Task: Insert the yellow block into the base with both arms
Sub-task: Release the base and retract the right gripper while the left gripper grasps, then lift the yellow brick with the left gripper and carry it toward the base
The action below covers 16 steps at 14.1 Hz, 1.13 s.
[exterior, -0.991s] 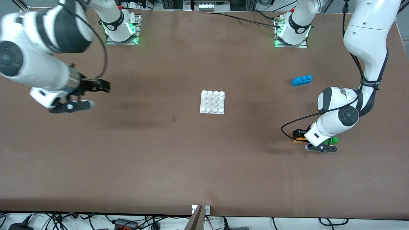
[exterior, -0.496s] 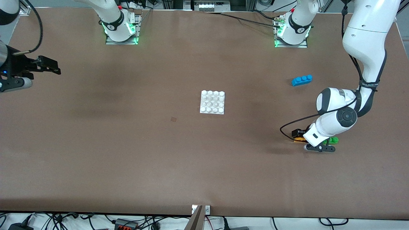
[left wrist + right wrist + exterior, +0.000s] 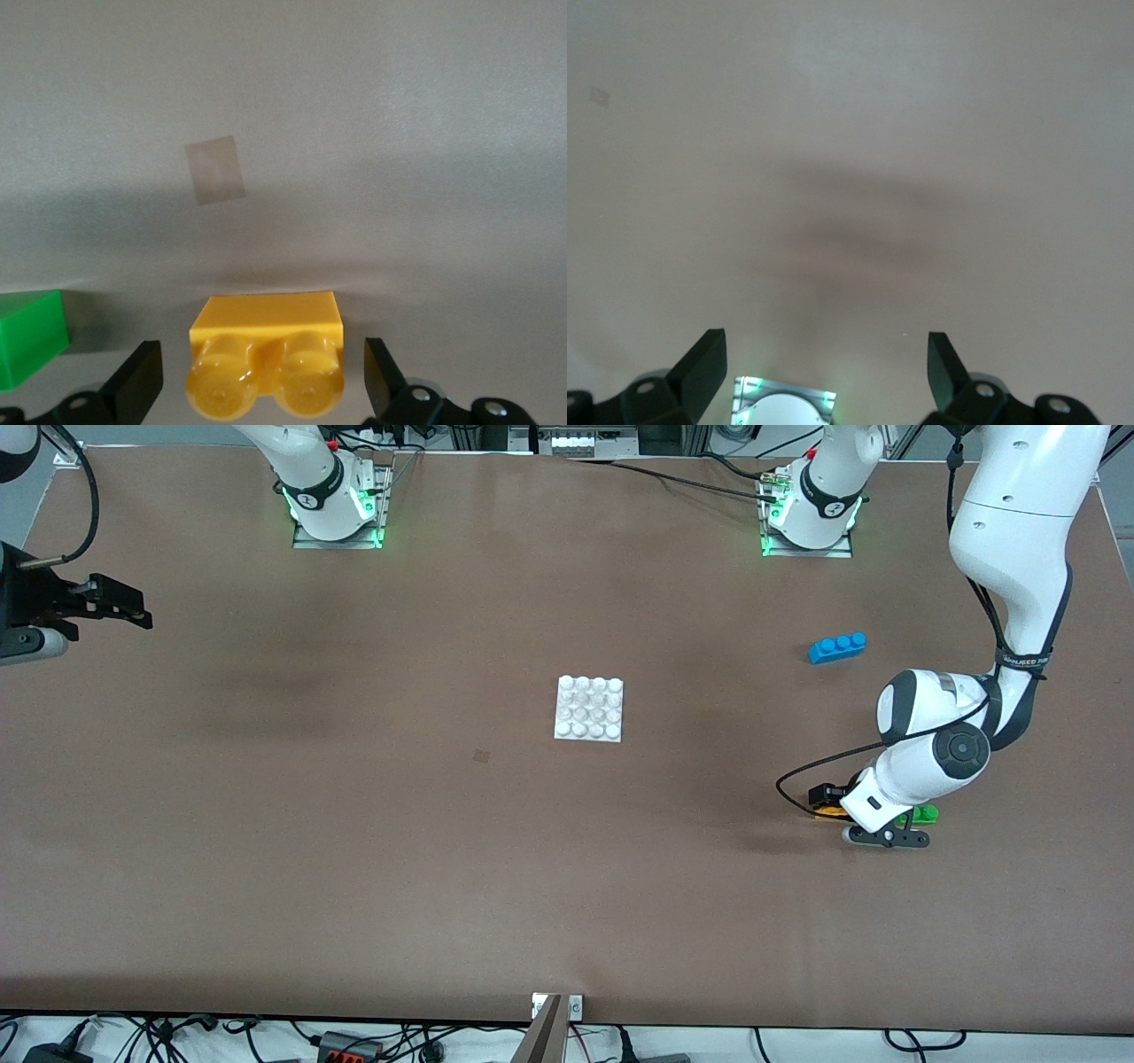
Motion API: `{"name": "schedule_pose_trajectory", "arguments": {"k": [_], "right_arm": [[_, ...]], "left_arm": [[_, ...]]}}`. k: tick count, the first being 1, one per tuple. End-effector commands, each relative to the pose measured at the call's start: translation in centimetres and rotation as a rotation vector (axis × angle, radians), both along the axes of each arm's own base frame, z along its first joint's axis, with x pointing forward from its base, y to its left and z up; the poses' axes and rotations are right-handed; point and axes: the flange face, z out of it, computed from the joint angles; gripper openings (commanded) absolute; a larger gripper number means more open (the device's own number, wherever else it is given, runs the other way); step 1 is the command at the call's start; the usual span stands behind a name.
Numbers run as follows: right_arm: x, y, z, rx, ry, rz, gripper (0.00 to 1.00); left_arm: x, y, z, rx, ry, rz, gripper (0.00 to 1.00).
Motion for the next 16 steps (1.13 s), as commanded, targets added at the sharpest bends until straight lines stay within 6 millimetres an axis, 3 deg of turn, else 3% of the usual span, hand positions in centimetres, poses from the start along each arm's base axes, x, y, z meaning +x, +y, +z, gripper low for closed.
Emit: {"name": "schedule_pose_trajectory", "arguments": {"k": [1,5,9,13,16], "right_arm": [[-1.9,0.2,1.2,-0.014,-0.025,-0.003,1.0],[-2.2,-0.2,1.4,-0.004,-0.001,-0.212,1.0],[-1.0,-0.4,4.5,-0.004,-0.148,-0.227,1.0],[-2.5,-1.0,4.4,-0.011,-0.09,-0.244,1.0],[-2.0,-1.0,4.2,-0.011,-0.096,-0.244,1.0]], "left_arm": [[0.7,0.1,-0.2,0.004,-0.01,-0.016,1.0],[0.7,-0.1,-0.6,0.0,-0.005,-0.015,0.99],[0.6,-0.3,-0.7,-0.002,-0.004,-0.015,0.91],[0.7,-0.4,-0.5,-0.004,-0.007,-0.009,0.87],[0.7,-0.5,-0.4,-0.005,-0.007,-0.01,0.81]]}}
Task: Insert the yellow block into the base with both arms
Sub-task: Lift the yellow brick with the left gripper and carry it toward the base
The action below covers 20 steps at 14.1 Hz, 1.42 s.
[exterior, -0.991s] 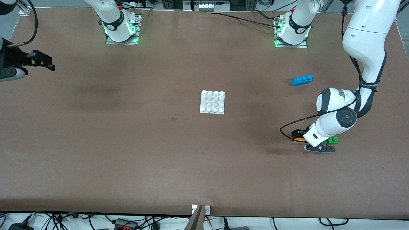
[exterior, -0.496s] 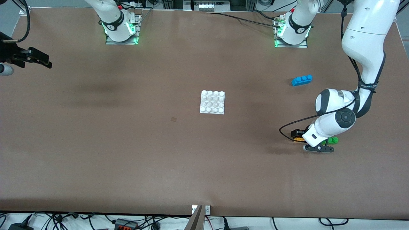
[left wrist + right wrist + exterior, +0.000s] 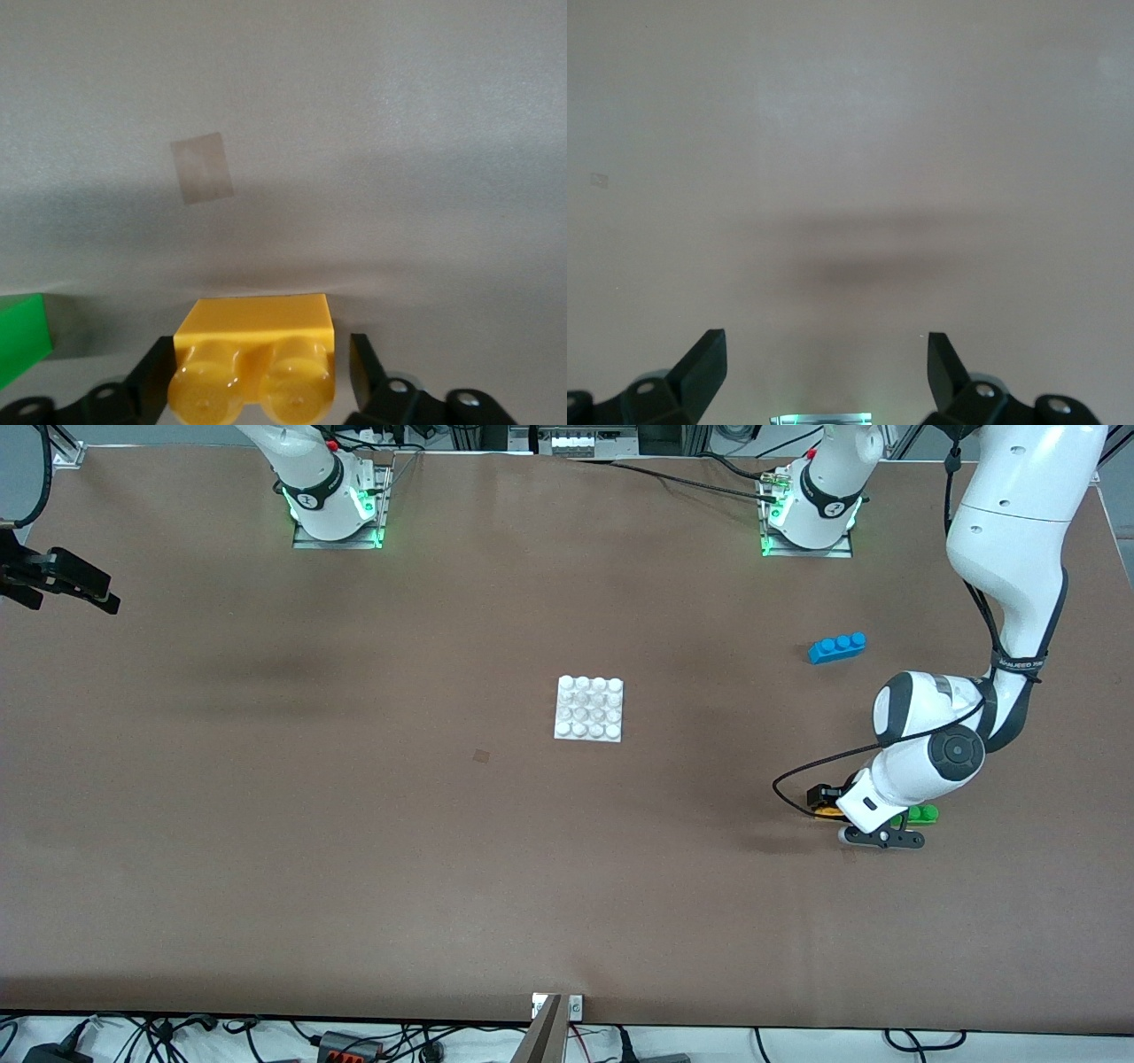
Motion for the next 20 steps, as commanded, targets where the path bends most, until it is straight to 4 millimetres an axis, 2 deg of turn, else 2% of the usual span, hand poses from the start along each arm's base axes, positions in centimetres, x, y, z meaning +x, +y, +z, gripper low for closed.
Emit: {"name": "schedule_pose_trajectory", "arguments": {"k": [1,9,14,18,19,20], "right_arm": [[-0.2,0.2,0.2,0.01,0.0,-0.01,1.0],[0.5,0.5,0.4,0.011,-0.005,-0.015,1.0],[0.5,0.3,0.2,0.012,0.001,-0.018,1.0],[0.5,0.5,0.3,0.012,0.0,-0.013,1.0],[0.5,0.5,0.2,0.012,0.001,-0.012,1.0],[0.5,0.5,0.3,0.012,0.001,-0.012,1.0]], "left_arm": [[0.7,-0.1,0.1,-0.001,-0.013,-0.006,0.78],[1.0,-0.1,0.6,-0.001,-0.02,-0.004,0.6],[1.2,-0.1,1.1,-0.001,-0.02,0.002,0.57],[0.9,-2.8,3.0,-0.027,-0.007,-0.02,0.57],[0.9,-4.5,4.0,-0.049,-0.015,-0.009,0.56],[0.6,-6.9,4.9,-0.08,-0.007,0.016,0.56]]}}
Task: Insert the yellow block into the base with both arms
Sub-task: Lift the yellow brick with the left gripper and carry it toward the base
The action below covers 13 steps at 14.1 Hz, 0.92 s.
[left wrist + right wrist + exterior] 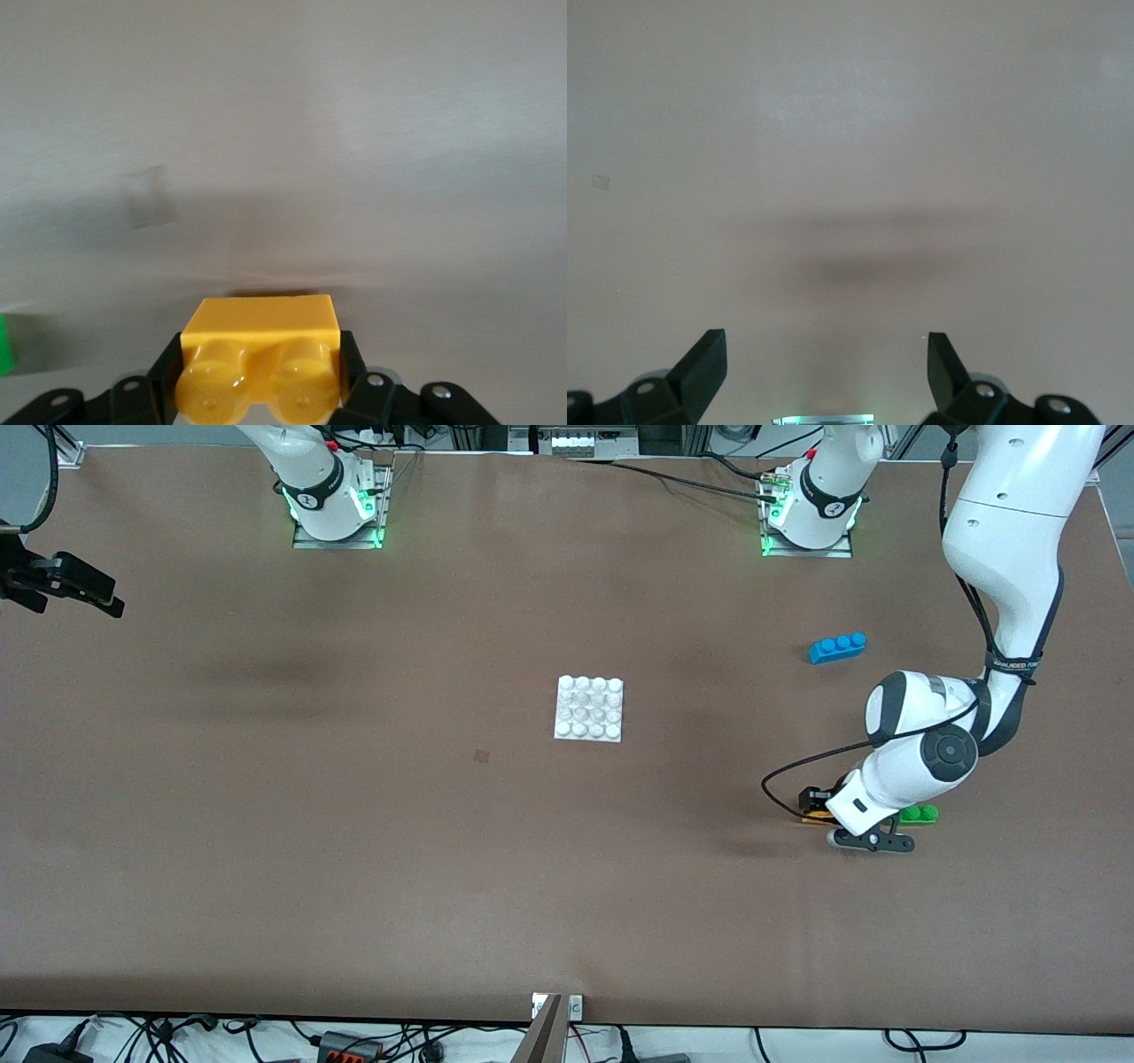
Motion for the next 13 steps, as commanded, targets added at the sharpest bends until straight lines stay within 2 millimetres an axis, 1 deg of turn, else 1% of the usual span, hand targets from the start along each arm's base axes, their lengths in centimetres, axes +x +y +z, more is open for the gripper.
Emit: {"name": "schedule_pose_trajectory", "arguments": {"k": [1,3,4,5,6,8,10,12,13], "right_arm": [[0.2,0.1,0.5,0.013,-0.002,-0.008,1.0],[0.1,0.1,0.5,0.013,0.0,-0.01,1.0],[0.1,0.1,0.5,0.014,0.001,-0.007,1.0],[0.1,0.1,0.4,0.014,0.003,-0.004,1.0],[0.1,0.3,0.5,0.014,0.001,0.001,1.0],[0.1,0.4,0.4,0.014,0.003,0.002,1.0],[0.2,0.4,0.4,0.017,0.003,0.002,1.0],[0.3,0.5,0.5,0.016,-0.006,0.004,1.0],[0.3,0.6,0.4,0.016,-0.005,0.004,1.0]], "left_arm": [[-0.6,-4.9,3.1,-0.05,0.029,0.048,0.56],[-1.2,-9.4,5.4,-0.08,0.025,0.055,0.56],[-1.5,-11.3,6.1,-0.092,0.035,0.051,0.54],[-1.5,-13.1,7.0,-0.112,0.03,0.057,0.54],[-2.0,-15.1,7.5,-0.125,0.031,0.068,0.54],[-3.7,-19.7,7.7,-0.13,0.047,0.102,0.54],[-5.5,-23.5,7.5,-0.12,0.062,0.134,0.54],[-8.3,-28.2,7.2,-0.109,0.076,0.105,0.54],[-10.1,-30.6,6.9,-0.09,0.076,0.082,0.54]]}}
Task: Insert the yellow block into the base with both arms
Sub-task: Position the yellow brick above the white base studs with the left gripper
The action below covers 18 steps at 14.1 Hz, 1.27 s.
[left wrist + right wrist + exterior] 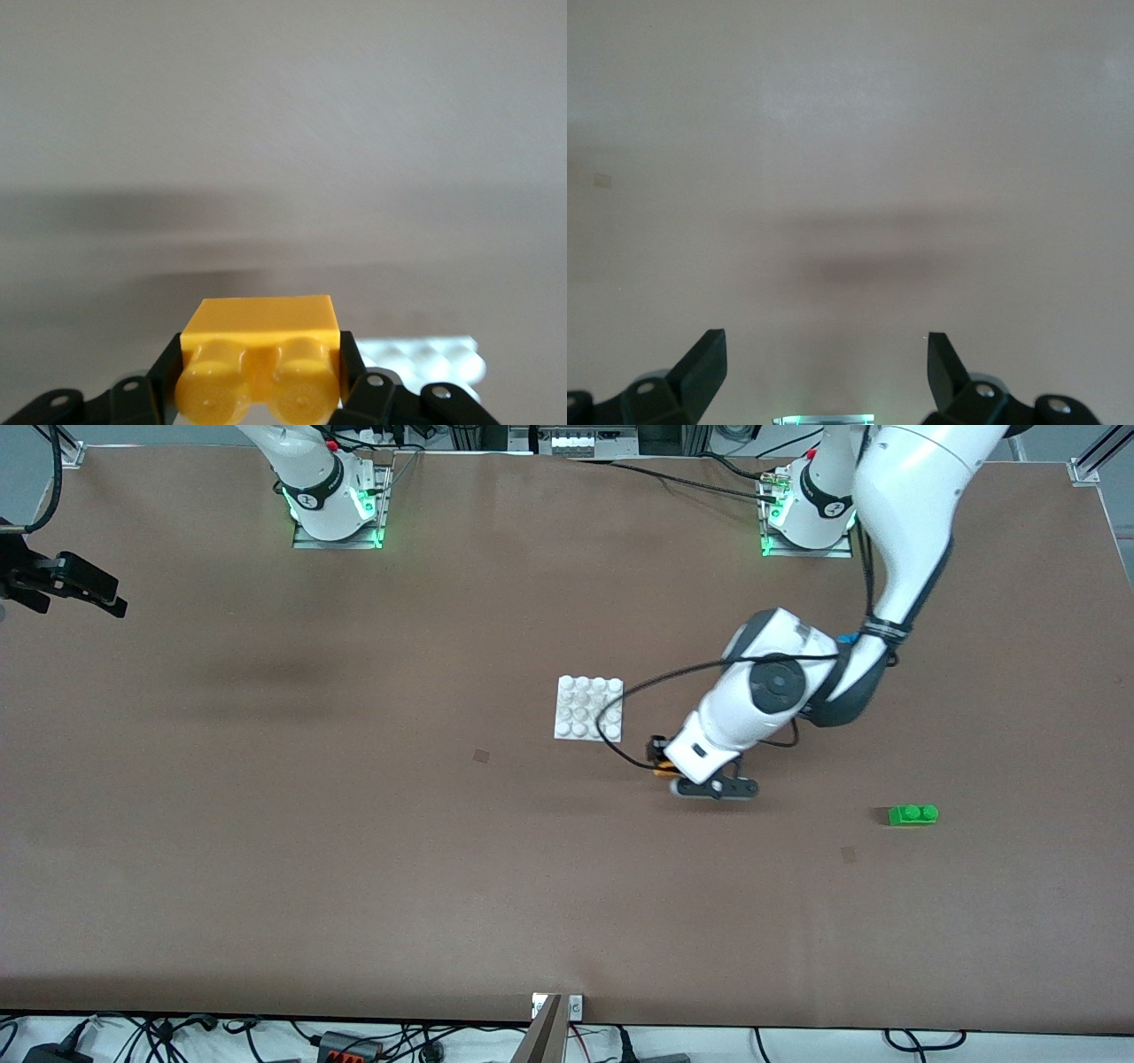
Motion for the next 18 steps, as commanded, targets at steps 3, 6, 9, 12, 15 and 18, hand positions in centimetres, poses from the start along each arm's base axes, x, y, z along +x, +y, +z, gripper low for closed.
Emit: {"name": "schedule_pose_trajectory", "arguments": {"k": [3,6,9,12,15,18], "right_arm": [[0.4,0.1,0.2,0.024,-0.003,-0.005,1.0],[0.4,0.2,0.2,0.024,-0.001,-0.003,1.0],[0.5,0.1,0.1,0.024,-0.001,-0.005,1.0],[0.5,0.2,0.1,0.023,-0.001,-0.003,1.0],[0.5,0.1,0.1,0.02,-0.001,-0.003,1.0],[0.6,0.7,0.2,0.016,-0.003,0.009,1.0]], "left_arm": [[-6.4,-6.6,0.2,0.064,-0.018,-0.071,0.49],[-9.8,-7.6,-0.3,0.077,-0.015,-0.087,0.5],[-10.9,-9.3,-2.7,0.079,-0.003,-0.083,0.5],[-11.7,-10.9,-3.3,0.075,-0.001,-0.11,0.5],[-11.5,-12.1,-4.3,0.084,-0.008,-0.124,0.5],[-11.3,-12.8,-5.5,0.115,-0.035,-0.169,0.5]]}}
